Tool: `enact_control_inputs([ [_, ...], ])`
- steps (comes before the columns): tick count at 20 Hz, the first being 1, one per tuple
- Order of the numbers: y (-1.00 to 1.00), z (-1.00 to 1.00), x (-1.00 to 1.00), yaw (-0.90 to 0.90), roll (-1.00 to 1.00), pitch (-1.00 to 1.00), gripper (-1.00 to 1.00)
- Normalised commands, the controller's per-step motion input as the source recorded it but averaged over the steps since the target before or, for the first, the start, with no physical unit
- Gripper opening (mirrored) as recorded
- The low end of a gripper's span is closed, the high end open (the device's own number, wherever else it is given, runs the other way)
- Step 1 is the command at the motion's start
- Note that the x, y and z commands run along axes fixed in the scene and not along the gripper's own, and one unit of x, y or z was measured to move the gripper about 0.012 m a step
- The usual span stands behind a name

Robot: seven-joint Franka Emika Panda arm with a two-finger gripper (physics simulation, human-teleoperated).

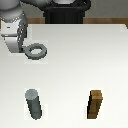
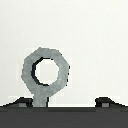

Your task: Put the loop with the handle onto the peg.

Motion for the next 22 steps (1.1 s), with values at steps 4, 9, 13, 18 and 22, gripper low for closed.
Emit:
enact_control_inputs([
  [4,0.00,0.00,0.00,0.00,0.00,0.00,1.00],
  [9,0.00,-0.20,0.00,0.00,0.00,0.00,1.00],
  [13,0.00,0.00,-0.25,0.00,0.00,0.00,1.00],
  [18,0.00,-0.20,0.00,0.00,0.00,0.00,1.00],
  [22,0.00,-0.50,0.00,0.00,0.00,0.00,1.00],
])
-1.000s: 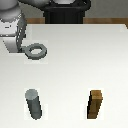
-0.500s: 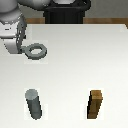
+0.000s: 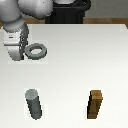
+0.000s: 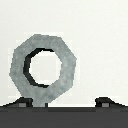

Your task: Put the loop with the handle onto the peg.

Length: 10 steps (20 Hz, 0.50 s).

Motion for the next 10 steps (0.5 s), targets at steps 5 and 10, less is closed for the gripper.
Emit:
enact_control_inputs([
  [5,0.00,0.00,-0.20,0.00,0.00,0.00,1.00],
  [10,0.00,0.00,-0.20,0.00,0.00,0.00,1.00],
])
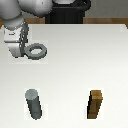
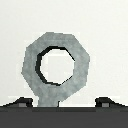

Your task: Put the loop with the handle onto the peg.

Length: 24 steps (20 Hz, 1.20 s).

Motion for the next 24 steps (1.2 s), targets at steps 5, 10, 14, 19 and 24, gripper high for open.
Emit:
enact_control_inputs([
  [5,0.00,-0.20,0.00,0.00,0.00,0.00,1.00],
  [10,-0.40,-0.20,0.00,0.00,0.00,0.00,1.00],
  [14,0.00,0.00,0.00,0.00,0.00,0.00,1.00],
  [19,0.00,0.00,-0.40,0.00,0.00,0.00,1.00],
  [24,0.00,-0.40,0.00,0.00,0.00,0.00,1.00],
])
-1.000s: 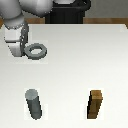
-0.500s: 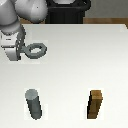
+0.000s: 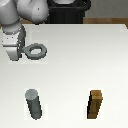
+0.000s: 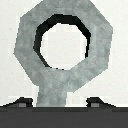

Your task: Put the loop with the handle onto the peg.

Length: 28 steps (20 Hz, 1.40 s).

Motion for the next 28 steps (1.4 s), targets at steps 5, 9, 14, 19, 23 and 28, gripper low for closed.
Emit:
enact_control_inputs([
  [5,0.00,0.00,-0.20,0.00,0.00,0.00,1.00],
  [9,0.00,0.00,0.00,0.00,0.00,0.00,-1.00],
  [14,0.00,0.00,0.00,0.00,0.00,0.00,-1.00],
  [19,0.00,0.00,0.00,0.00,0.00,0.00,-1.00],
  [23,0.00,0.25,0.00,0.00,0.00,0.00,-1.00],
  [28,0.00,0.80,0.00,0.00,0.00,0.00,-1.00],
])
